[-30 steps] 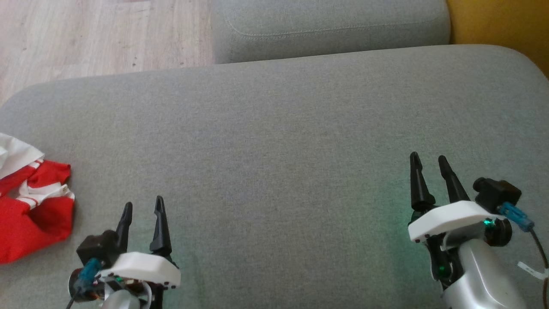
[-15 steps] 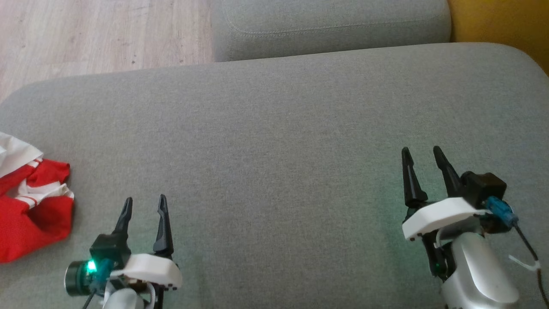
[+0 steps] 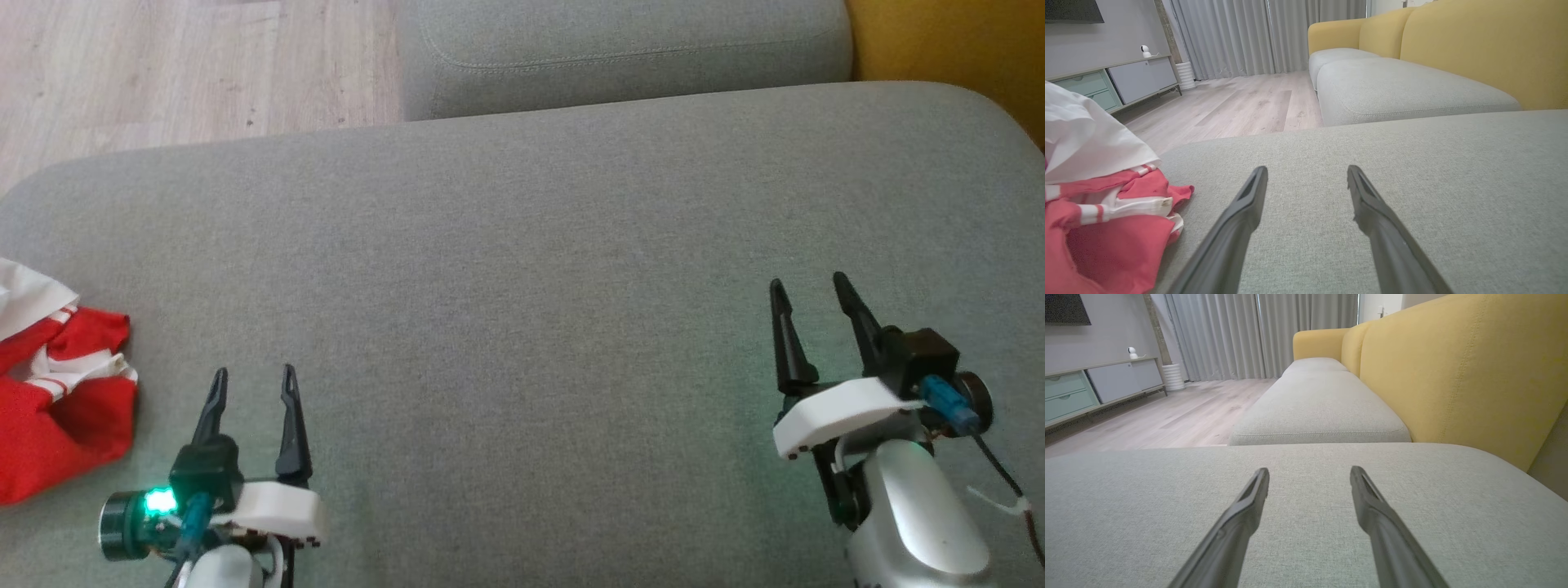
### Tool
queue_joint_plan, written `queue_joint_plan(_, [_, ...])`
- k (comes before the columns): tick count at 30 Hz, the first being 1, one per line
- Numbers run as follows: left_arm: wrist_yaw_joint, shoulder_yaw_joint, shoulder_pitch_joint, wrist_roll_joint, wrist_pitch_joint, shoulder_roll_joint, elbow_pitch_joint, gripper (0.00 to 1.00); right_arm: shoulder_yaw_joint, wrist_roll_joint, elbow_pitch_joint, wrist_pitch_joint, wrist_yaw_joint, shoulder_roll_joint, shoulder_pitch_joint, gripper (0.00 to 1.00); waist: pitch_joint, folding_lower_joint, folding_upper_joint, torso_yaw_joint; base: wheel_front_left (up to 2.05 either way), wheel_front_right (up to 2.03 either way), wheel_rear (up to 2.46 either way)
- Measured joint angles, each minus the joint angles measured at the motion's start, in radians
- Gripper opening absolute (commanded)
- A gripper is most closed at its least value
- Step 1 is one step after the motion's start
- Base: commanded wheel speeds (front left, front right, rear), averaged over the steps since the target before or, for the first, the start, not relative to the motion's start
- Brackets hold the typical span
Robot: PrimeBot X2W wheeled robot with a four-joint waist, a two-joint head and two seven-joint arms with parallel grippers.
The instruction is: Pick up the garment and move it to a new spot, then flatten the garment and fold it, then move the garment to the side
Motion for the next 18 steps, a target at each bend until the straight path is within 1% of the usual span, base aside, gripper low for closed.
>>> queue_joint_plan(6, [-0.001,0.031,0.0,0.0,0.0,-0.006,0.0,1.0,-0.025,0.001,0.0,0.0,0.0,0.0,0.0,1.0,-0.003,0.0,0.0,0.001,0.0,0.0,0.0])
queue_joint_plan(18, [-0.015,0.053,0.0,0.01,0.0,-0.024,-0.004,1.0,-0.016,0.005,0.003,0.0,0.0,0.0,0.0,1.0,0.002,0.0,0.0,0.014,0.0,0.0,0.0])
